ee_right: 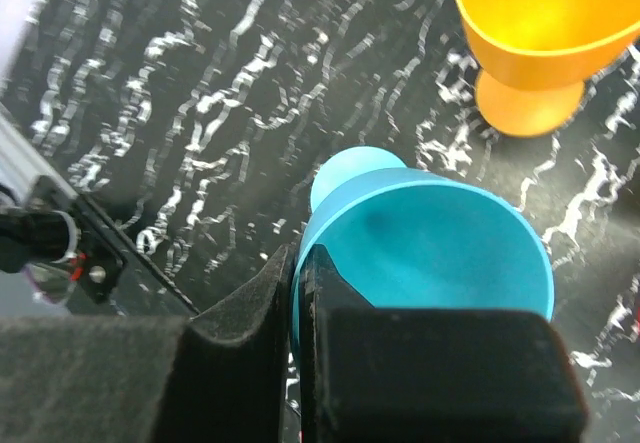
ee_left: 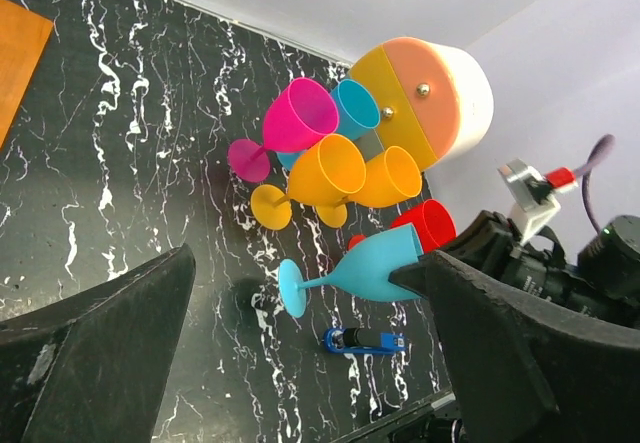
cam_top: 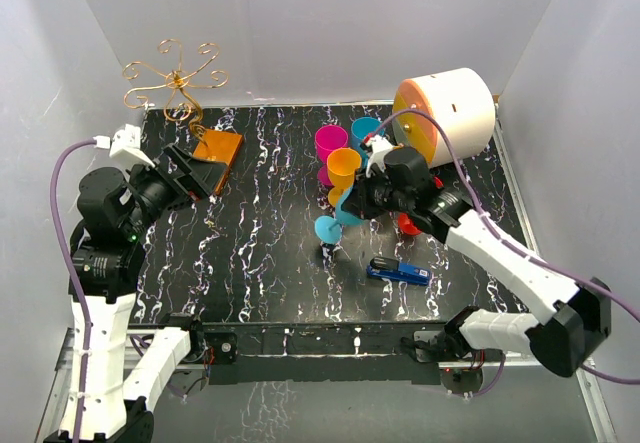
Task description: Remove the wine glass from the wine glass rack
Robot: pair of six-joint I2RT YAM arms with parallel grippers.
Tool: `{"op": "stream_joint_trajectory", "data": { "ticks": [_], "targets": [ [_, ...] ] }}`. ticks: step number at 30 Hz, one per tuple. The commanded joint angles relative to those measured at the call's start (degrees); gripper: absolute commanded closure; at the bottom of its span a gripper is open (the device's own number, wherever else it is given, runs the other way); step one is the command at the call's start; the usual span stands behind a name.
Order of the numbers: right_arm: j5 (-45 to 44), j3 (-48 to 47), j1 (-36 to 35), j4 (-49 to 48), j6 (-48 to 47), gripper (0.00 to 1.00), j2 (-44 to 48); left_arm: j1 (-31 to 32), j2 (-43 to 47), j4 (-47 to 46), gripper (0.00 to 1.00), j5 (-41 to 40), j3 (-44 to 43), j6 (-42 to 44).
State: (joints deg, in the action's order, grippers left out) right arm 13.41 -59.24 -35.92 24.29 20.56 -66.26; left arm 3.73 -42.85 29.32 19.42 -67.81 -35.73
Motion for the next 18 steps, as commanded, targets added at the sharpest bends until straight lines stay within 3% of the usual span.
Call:
{"op": "stream_joint_trajectory", "data": {
  "ticks": [1, 6, 18],
  "targets": [
    [-7.2, -8.3, 0.1, 11.2, -4.4, 1.0, -5.4, 0.1, 0.6, -0.3, 0.01, 0.5, 0.8, 0.7],
    [-18.3, -14.8, 0.1, 15.9, -4.5, 1.0, -11.0, 0.2, 1.1, 1.6, 0.01, -0.1, -0.1, 1.7],
    [-24.2, -20.7, 0.1, 16.4, -7.0, 1.0, -19.9, 0.1, 2.0, 3.4, 0.01, -0.5, -1.0, 2.6]
  ]
}}
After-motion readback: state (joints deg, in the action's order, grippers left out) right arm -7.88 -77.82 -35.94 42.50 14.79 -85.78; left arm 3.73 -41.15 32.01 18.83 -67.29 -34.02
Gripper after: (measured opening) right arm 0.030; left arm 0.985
